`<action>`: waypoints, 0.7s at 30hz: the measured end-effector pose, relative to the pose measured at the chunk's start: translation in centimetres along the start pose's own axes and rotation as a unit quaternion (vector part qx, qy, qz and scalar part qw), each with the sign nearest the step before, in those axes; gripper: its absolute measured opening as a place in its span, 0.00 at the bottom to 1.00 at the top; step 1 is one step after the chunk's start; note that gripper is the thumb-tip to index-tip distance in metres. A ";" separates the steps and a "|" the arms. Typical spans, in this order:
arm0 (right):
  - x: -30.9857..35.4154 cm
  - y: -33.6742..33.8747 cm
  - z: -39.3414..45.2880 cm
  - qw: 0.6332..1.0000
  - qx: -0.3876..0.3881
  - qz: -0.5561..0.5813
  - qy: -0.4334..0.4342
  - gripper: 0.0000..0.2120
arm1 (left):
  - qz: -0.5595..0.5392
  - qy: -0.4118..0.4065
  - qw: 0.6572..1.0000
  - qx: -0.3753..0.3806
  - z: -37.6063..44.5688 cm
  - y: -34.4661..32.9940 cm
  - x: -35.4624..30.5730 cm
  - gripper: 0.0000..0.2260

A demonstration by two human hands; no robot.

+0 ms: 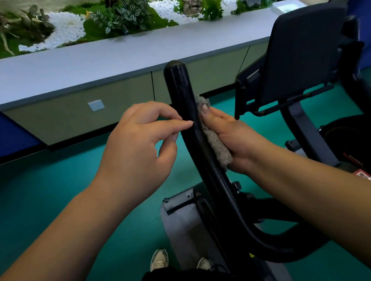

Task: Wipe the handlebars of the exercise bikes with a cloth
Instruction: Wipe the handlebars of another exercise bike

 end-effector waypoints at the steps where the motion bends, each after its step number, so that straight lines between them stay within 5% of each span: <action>1: -0.3 0.4 -0.6 1.000 0.003 -0.004 -0.008 0.13 | -0.003 -0.001 1.000 0.000 0.0 0.0 0.0 0.13; 9: 0.3 0.2 -3.3 0.984 -0.100 -0.122 0.079 0.11 | -0.020 -0.004 0.999 -0.027 0.3 0.2 0.1 0.12; 15: 1.2 -0.3 -7.5 0.886 -0.148 -0.398 0.189 0.15 | -0.042 0.001 0.998 -0.039 0.8 0.3 0.3 0.14; 21: 1.4 -1.9 -6.5 0.814 -0.199 -0.472 0.275 0.15 | -0.065 0.007 0.997 -0.041 0.8 0.5 0.3 0.15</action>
Point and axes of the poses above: each hand's wrist, its own z-axis towards the middle knuckle, its own y-axis out of the back of the hand, x = y × z, the point moved 5 cm from there along z, towards the middle knuckle, and after that the axes turned 2 degrees about x, right-handed, at the moved point
